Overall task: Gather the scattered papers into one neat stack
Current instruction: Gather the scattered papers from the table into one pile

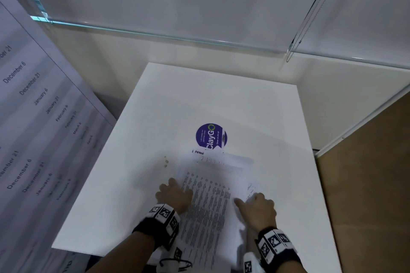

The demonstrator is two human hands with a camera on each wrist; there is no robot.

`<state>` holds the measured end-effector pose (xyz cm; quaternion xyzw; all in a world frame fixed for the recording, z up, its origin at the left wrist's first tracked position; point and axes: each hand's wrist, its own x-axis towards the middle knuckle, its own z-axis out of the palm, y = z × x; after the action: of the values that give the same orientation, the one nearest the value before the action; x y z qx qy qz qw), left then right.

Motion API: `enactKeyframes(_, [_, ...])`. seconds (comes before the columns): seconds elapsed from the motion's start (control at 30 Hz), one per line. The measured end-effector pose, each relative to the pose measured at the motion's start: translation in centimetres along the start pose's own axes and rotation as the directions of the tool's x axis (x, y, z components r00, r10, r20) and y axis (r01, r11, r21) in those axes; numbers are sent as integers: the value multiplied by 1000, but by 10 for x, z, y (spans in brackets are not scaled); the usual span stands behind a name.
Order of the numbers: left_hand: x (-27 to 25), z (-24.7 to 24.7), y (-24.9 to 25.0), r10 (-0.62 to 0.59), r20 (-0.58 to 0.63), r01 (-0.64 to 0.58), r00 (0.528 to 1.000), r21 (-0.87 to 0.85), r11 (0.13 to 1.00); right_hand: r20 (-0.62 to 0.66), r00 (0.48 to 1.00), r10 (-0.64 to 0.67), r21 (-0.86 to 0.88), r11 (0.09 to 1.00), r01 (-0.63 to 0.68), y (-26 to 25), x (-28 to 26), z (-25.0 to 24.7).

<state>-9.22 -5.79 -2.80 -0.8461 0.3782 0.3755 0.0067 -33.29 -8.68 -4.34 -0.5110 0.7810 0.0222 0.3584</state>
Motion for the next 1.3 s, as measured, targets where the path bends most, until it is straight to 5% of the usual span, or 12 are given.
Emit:
enactKeyframes(0.2, [-9,5,-11,77,-67,-54,995,285,957,17,997,-78,-20,997,78,2,-6,15])
enactKeyframes(0.37, [-14,7,-12,125,15,-125,992,182,975,27,996,-85,-1,996,85,-9,-11,23])
enactKeyframes(0.57, [-8,-2,-25,168,-24,-153,985,305,940,-35,999,29,102,994,-25,-11,17,2])
enactKeyframes(0.8, [9,-8,-9,154,-21,-151,988,90,984,-35,977,211,291,937,-192,-29,41,-15])
enactKeyframes(0.93, [15,-7,2,121,14,-121,993,54,991,35,996,80,340,936,-88,-33,41,-13])
enactKeyframes(1.03, [20,-7,8,83,8,-83,997,-4,997,-63,986,151,402,909,-114,-24,49,-16])
enactKeyframes(1.3, [29,-8,11,58,9,-58,998,-38,998,-144,987,-68,143,986,89,-20,60,-30])
